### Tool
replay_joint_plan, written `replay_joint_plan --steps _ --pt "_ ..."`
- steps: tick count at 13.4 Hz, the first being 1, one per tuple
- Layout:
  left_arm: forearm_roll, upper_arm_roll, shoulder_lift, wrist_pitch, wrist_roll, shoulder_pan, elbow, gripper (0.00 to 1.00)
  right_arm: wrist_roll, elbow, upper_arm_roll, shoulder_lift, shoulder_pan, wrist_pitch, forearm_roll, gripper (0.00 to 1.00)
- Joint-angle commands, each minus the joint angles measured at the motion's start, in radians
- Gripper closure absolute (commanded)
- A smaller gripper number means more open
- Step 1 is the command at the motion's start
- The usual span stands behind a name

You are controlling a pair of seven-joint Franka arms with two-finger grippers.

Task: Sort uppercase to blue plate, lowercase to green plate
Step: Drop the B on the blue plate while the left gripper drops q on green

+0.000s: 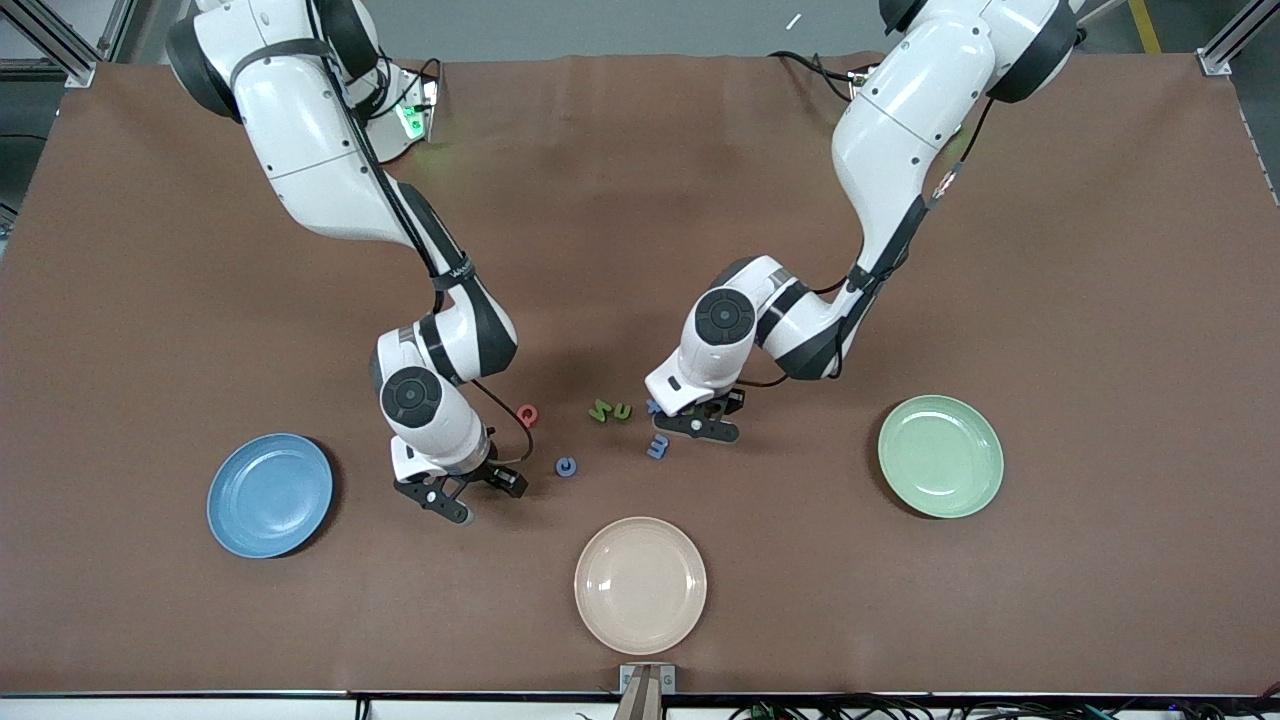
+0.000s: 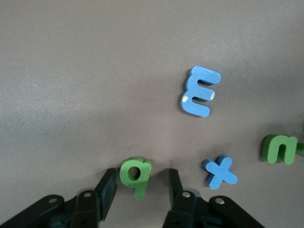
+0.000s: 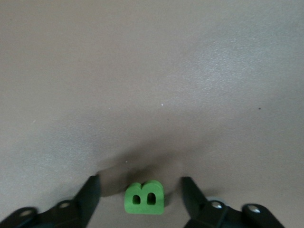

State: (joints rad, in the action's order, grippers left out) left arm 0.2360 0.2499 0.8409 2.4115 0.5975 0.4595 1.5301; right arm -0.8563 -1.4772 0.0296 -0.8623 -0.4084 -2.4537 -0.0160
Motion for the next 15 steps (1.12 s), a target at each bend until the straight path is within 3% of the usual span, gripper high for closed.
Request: replay_joint_plan --steps 1,2,3,5,9,12,15 --pt "0.026 -0.009 0.018 0.011 -0.007 0.010 -0.025 0.72 -0.009 -0.002 -0.005 0.005 0.003 0.022 0.013 0.52" --pt "0.029 -0.009 0.017 0.009 -0.002 0.008 -0.025 0.89 -0.006 -0.002 -0.005 0.006 0.003 0.025 0.013 0.57" --pt "0.029 -0.009 0.014 0.009 0.002 0.004 -0.025 0.99 -0.003 0.001 -0.005 0.009 0.006 0.053 0.014 0.61" --pt "0.032 -0.018 -0.008 0.006 0.004 -0.019 -0.022 1.00 -0.004 0.014 -0.005 0.009 0.006 0.079 0.013 0.68" --pt "0.039 -0.026 -0.123 -0.081 -0.025 -0.158 0.013 0.99 0.025 0.034 -0.007 0.019 0.023 0.116 0.010 0.89" --pt "0.049 -0.026 -0.147 -0.117 -0.071 -0.290 0.021 0.99 0.344 0.213 -0.013 0.022 0.162 0.413 -0.002 0.92" --pt "0.060 -0.024 -0.157 -0.118 -0.165 -0.376 0.018 0.99 0.631 0.233 -0.008 0.026 0.265 0.437 0.004 0.92"
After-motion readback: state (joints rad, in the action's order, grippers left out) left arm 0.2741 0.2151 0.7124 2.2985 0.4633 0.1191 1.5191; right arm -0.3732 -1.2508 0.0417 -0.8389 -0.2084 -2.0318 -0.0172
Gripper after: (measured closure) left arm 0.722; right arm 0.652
